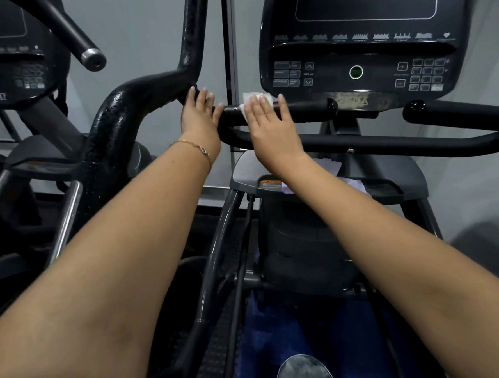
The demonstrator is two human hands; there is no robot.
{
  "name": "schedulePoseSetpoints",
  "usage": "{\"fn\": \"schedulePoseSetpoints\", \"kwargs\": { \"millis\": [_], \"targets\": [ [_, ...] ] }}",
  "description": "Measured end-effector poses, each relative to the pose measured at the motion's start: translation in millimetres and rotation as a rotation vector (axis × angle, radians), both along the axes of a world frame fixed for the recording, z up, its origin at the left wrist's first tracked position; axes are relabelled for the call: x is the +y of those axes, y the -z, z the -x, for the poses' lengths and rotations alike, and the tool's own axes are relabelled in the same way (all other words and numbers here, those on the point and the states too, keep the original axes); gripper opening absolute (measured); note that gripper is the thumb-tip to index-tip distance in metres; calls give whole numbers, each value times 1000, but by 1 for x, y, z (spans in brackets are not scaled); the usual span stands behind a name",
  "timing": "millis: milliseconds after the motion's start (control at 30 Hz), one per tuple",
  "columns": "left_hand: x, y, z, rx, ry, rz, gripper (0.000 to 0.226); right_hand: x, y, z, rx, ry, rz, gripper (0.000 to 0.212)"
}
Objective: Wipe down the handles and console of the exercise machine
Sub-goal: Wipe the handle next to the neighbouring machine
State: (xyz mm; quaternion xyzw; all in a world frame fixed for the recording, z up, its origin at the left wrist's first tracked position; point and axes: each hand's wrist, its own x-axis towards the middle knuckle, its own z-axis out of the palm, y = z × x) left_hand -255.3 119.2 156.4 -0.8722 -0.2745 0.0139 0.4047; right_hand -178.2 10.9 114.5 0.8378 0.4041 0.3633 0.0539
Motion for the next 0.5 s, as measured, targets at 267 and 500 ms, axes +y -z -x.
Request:
{"fn": "schedulePoseSetpoints", "kwargs": {
  "millis": [267,500],
  "targets": [
    [4,-12,-6,35,-96,-168,73,39,0,11,8,36,64,54],
    [-2,-27,-4,24,-62,-111,61,38,1,14,92,111,-36,59]
  ]
}}
